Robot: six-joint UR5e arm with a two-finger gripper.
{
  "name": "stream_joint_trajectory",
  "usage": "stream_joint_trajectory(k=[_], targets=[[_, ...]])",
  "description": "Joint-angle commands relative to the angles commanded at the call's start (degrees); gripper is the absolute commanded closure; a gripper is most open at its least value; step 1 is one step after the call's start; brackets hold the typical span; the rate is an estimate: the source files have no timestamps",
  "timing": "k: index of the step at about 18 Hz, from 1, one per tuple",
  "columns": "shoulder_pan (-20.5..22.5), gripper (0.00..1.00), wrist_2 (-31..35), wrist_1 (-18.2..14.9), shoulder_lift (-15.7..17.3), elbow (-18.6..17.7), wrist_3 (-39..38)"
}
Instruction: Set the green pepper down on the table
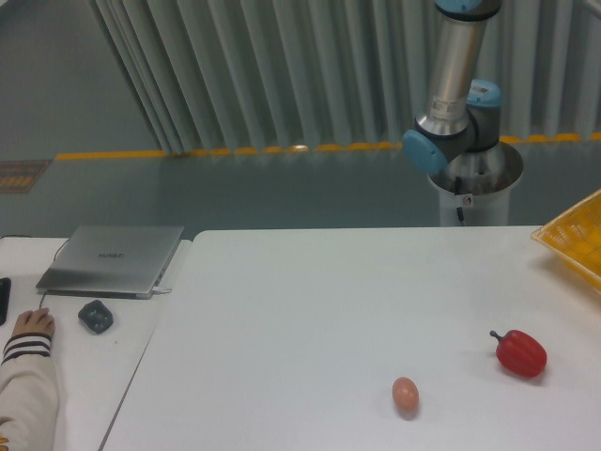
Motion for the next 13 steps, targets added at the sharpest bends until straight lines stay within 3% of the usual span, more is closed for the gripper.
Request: stream_joint_trajectory(k=[13], targets=[[-0.18, 0.00, 0.00, 0.52, -0.44, -1.14, -0.09]])
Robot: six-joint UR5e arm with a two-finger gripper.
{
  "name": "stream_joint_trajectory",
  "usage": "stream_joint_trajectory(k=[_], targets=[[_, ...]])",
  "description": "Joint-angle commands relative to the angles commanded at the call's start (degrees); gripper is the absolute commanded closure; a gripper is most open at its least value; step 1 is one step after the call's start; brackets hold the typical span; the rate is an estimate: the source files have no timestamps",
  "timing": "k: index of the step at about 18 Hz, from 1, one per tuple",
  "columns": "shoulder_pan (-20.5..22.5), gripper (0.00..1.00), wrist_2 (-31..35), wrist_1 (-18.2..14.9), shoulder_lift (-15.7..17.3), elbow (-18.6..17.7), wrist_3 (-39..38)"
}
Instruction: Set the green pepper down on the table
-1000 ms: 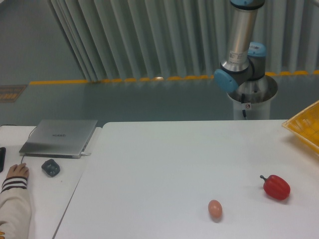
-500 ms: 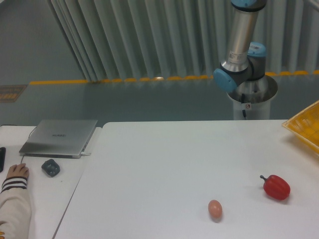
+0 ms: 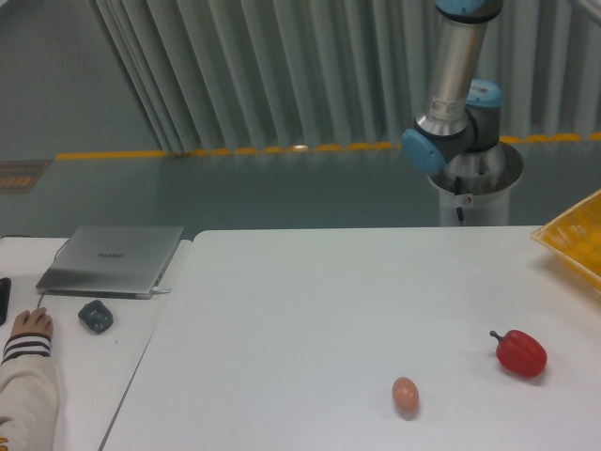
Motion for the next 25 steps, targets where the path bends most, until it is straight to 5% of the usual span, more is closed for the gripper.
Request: stream_joint_trajectory(k=[3, 12, 16, 18, 22, 25], targets=[[0.61, 0.26, -0.17, 0.09, 0.09, 0.00, 0.26], [1.06, 0.57, -0.61, 0.18, 0.17, 0.00, 0.44], [0.62, 0.57, -0.96, -0.87, 0.79, 1.49, 0.53], [0.18, 0.57, -1.14, -4.02, 2.36, 3.07, 0.53], [-3.24, 0.57, -2.37, -9.48, 5.97, 5.97, 0.26], [-7.89, 0.57, -2.46, -10.55, 8.17, 7.64, 0.09]])
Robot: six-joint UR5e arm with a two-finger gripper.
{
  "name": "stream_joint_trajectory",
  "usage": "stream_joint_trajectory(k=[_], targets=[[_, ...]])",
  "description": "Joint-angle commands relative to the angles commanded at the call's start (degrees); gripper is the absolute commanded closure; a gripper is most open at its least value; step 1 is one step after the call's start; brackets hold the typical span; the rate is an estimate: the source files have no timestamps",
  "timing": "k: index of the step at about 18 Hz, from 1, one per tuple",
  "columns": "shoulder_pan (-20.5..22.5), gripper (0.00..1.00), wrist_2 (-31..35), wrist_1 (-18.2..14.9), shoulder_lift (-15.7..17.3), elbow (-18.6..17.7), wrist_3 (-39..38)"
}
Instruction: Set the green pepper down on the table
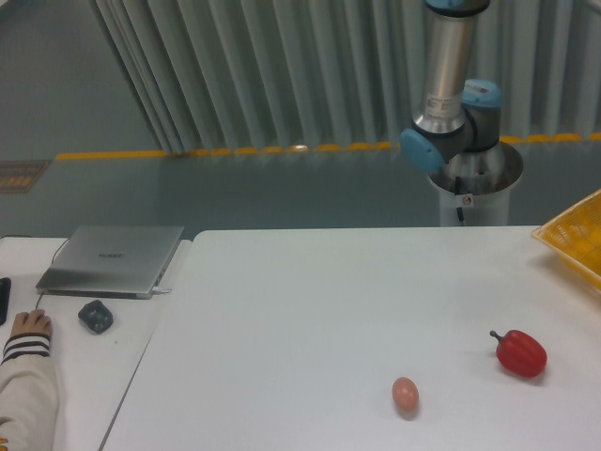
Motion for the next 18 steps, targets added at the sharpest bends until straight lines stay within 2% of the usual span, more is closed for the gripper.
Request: stream_joint_trajectory(k=[5, 10, 18], targets=[[-8.87, 0.57, -1.13, 0.70, 1.06, 0.71, -0.18], [-15.74, 0.57, -3.78, 1.49, 0.10, 0.45, 0.09], [-20.40, 0.57, -3.43, 8.25, -9.39, 0.01, 0.18]])
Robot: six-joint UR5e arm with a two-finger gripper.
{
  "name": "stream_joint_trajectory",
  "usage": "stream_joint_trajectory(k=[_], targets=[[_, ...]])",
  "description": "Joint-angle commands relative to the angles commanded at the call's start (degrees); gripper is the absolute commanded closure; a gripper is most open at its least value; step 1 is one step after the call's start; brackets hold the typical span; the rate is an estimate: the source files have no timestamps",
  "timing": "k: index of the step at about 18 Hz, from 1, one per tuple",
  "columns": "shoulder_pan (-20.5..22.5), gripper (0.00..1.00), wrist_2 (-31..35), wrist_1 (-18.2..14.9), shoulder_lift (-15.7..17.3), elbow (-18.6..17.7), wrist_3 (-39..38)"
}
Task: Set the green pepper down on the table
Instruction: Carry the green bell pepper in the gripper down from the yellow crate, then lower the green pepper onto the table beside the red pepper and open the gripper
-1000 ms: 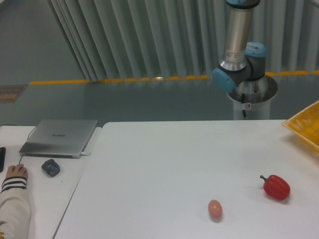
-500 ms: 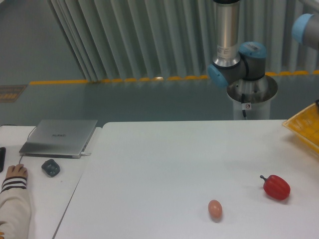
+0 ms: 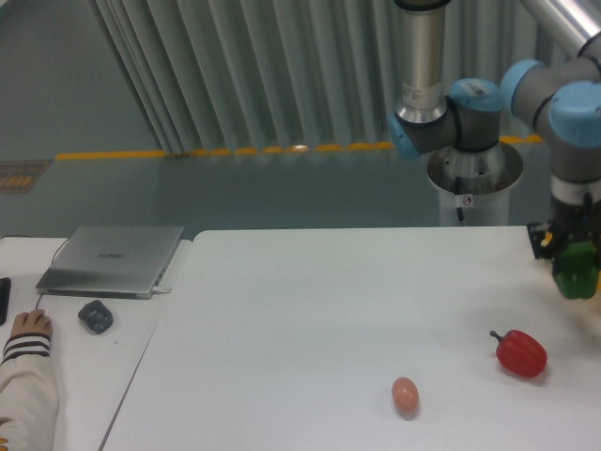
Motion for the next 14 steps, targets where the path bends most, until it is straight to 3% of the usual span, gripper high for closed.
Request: stream_joint_trajectory(k=[5, 10, 12, 13, 14], targets=[[-1.32, 0.57, 0.53, 1.41, -2.64, 0.00, -0.18], [-1.94, 0.53, 0.88, 2.12, -3.26, -0.09, 0.35], [-1.94, 0.33, 0.88, 2.12, -3.17, 0.00, 0.44], [-1.94, 0.00, 0.88, 2.20, -3.09, 0.09, 0.53], [-1.94, 0.00, 0.88, 2.38, -2.91, 0.09, 0.96]])
